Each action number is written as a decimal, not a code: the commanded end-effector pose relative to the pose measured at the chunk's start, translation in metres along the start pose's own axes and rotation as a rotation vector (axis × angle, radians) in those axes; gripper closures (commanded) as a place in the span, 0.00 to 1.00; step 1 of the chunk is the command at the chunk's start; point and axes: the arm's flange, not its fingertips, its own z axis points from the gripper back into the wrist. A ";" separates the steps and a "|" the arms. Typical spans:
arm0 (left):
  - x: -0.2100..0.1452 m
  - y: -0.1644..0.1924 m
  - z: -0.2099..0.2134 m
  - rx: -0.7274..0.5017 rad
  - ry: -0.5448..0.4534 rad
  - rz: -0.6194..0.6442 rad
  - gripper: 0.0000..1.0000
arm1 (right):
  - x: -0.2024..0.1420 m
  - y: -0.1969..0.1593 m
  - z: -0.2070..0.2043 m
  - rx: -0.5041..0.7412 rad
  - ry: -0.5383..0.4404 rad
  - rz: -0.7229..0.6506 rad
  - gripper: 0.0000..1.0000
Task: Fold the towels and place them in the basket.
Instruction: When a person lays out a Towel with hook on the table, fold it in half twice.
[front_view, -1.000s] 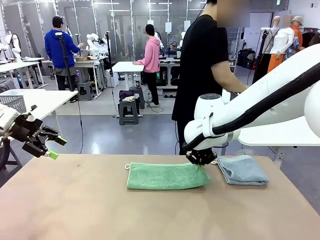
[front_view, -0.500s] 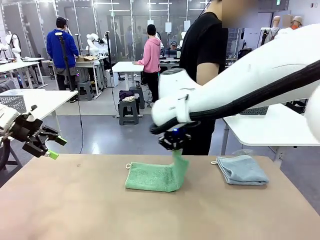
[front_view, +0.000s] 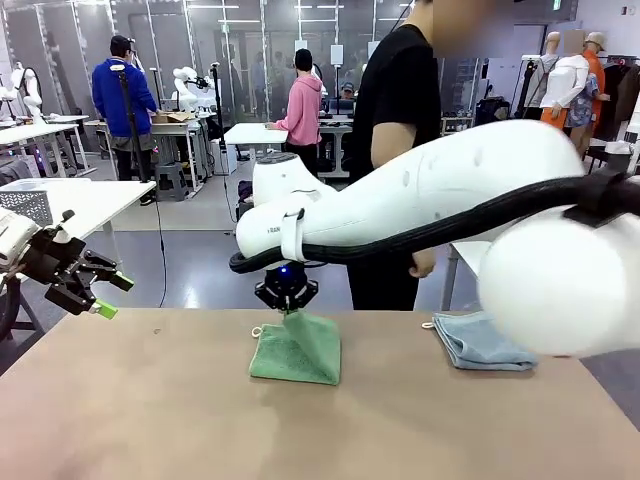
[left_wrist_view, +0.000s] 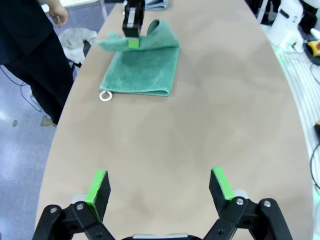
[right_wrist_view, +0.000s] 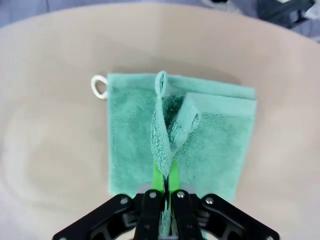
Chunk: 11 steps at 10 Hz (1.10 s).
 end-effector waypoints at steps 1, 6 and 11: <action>0.001 0.000 0.001 0.001 0.001 -0.004 0.00 | 0.017 0.018 -0.003 0.044 0.028 -0.059 1.00; 0.001 0.000 0.001 0.001 0.001 -0.004 0.00 | 0.010 0.033 -0.023 0.096 0.028 -0.049 0.76; 0.001 0.000 0.001 0.001 0.001 -0.004 0.00 | -0.001 0.021 -0.013 0.115 0.033 -0.053 0.31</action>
